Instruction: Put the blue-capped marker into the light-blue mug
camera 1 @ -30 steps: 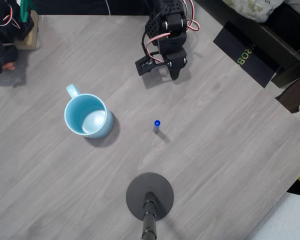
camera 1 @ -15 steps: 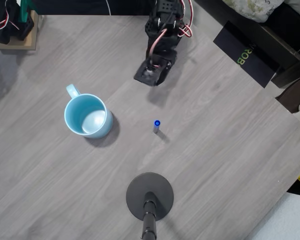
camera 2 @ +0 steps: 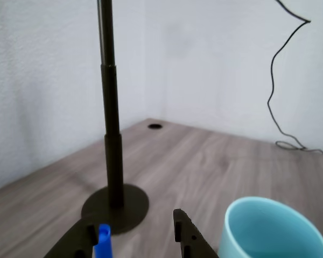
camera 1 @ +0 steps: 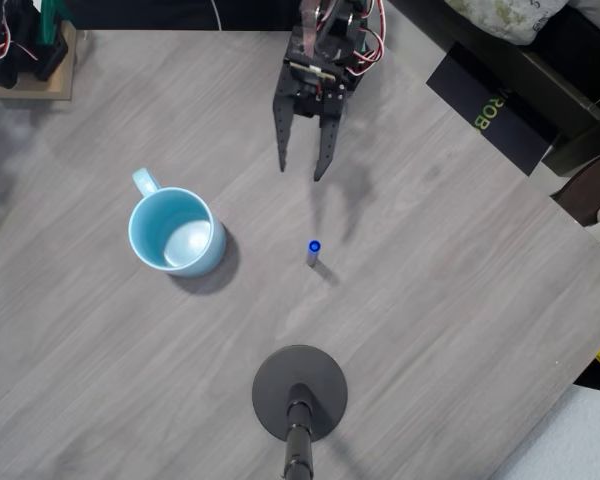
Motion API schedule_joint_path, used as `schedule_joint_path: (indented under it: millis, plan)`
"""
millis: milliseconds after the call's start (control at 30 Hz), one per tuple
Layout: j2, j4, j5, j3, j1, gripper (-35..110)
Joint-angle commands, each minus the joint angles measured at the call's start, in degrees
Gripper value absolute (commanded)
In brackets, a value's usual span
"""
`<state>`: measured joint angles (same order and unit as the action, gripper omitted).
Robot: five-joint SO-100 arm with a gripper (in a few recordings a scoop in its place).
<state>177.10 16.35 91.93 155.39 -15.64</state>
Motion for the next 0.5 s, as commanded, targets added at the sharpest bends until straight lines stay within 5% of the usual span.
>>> schedule_joint_path:
  millis: [0,467]
  plan:
    - [-13.4,-3.7,-2.4,-10.5,-0.4,23]
    - [-31.0,-15.6,-6.3,-6.5,4.1,26]
